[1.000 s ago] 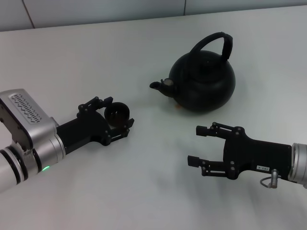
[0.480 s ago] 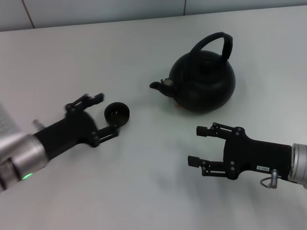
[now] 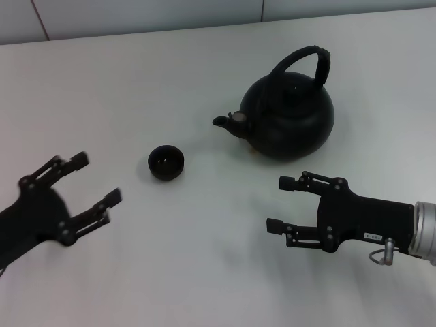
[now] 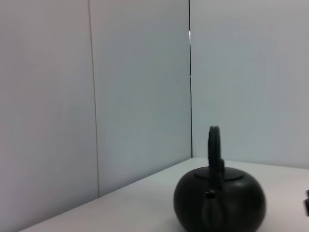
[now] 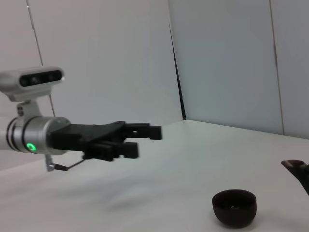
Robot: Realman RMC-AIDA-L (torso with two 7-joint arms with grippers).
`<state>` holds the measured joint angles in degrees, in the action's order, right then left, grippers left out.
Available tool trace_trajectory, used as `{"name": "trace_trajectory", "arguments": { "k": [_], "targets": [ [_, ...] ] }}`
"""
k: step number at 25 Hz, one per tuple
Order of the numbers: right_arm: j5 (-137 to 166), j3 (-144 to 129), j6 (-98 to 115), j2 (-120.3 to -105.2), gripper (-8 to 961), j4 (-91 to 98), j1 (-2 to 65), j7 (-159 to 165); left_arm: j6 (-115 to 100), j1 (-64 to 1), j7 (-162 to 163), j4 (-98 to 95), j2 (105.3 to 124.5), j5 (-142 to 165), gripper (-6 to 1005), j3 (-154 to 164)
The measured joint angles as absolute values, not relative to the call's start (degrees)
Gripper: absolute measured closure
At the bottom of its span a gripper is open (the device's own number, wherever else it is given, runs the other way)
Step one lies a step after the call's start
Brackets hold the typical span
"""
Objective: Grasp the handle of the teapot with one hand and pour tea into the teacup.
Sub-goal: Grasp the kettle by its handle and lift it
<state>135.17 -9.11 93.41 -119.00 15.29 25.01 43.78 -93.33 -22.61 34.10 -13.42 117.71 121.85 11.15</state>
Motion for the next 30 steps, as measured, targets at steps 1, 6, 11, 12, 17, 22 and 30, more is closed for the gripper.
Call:
{"name": "trace_trajectory", "arguments": {
  "k": [1, 6, 11, 12, 17, 22, 30],
  "targets": [
    [135.2, -9.1, 93.4, -119.0, 144, 15.3, 25.0, 43.8, -95.3, -21.3, 34.5, -14.1, 117.33, 122.0, 180, 11.3],
    [135.2, -9.1, 93.3, -119.0, 144, 15.4, 25.0, 43.8, -99.1, -18.6, 34.6, -14.9, 116.18, 122.1, 180, 11.3],
    [135.1, -9.1, 93.3, -119.0, 144, 15.5, 25.0, 43.8, -100.1, -18.1, 34.6, -15.6, 115.9, 122.2, 180, 11.7],
    [135.1, -9.1, 93.2, -119.0, 144, 15.5, 25.0, 43.8, -100.0, -17.8, 34.5, -16.3, 116.02, 122.3, 180, 12.6],
    [135.1, -9.1, 93.2, -119.0, 145, 15.6, 24.9, 43.8, -98.4, -16.8, 34.2, -18.4, 116.71, 122.3, 180, 14.6],
    [135.1, -9.1, 93.2, -119.0, 145, 15.7, 24.9, 43.8, -95.7, -16.2, 34.0, -19.7, 117.1, 122.3, 180, 17.0],
    [135.1, -9.1, 93.2, -119.0, 145, 15.6, 24.9, 43.7, -93.1, -16.2, 33.9, -19.9, 117.19, 122.3, 180, 17.2]
  ]
}}
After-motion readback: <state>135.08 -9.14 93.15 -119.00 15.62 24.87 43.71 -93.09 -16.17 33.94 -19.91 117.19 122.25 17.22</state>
